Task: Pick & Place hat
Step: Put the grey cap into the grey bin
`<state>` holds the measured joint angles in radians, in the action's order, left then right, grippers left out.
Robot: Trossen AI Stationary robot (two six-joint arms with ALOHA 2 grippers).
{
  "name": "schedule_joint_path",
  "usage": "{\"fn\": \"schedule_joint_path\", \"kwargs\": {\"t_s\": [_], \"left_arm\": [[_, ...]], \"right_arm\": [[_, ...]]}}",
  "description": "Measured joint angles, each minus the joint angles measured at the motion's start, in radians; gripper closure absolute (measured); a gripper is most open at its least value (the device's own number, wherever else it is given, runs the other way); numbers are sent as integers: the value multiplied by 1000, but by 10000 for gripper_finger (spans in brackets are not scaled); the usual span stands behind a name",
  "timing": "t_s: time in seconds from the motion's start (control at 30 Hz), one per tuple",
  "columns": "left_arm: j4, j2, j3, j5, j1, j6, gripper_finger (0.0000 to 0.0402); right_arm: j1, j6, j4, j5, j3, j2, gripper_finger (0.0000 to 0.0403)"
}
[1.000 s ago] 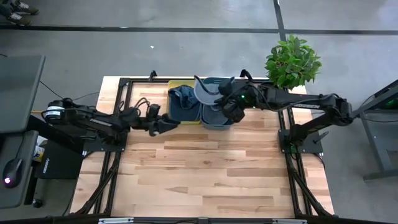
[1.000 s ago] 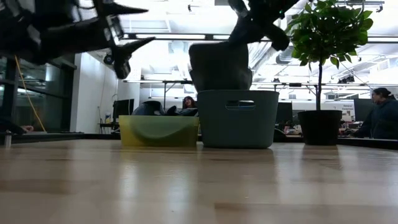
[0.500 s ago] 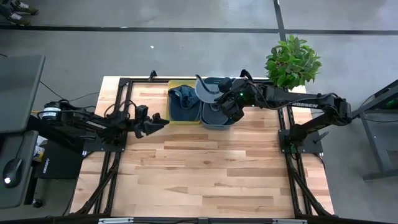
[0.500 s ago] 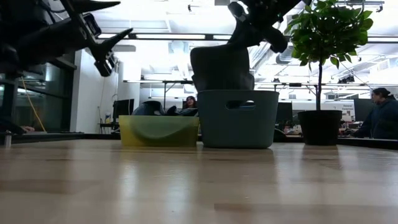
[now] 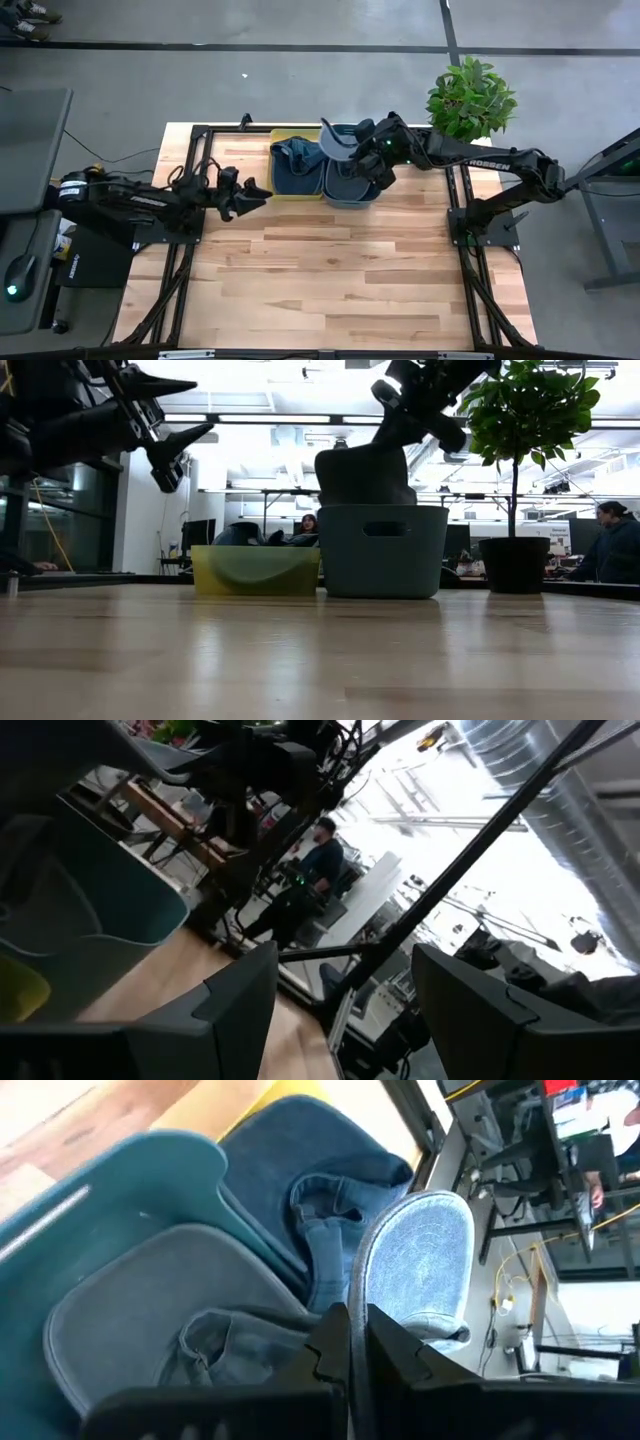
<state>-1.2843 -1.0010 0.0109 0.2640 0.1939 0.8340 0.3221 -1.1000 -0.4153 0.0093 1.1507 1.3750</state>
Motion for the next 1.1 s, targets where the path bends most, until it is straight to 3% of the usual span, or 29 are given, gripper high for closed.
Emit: {"fn": "schedule_joint_path", "kwargs": {"t_s": [0.13,0.5,0.77,0.93,1.1], "left_arm": [[44,41,0,63,57,4,173],[60,108,-1,79,88,1,173],[8,170,-1,123,87,33,173],[10,182,-1,124,87,47,173],[13,182,-1,125,87,65,173]], "right_arm": [[13,-5,14,-9,-21,0,397],[19,-7,201,-42,-218,1,397],[19,-160,264,-41,-336,0,397],[14,-347,318,45,-401,1,391],[-12,-385,335,137,-426,1,350]]}}
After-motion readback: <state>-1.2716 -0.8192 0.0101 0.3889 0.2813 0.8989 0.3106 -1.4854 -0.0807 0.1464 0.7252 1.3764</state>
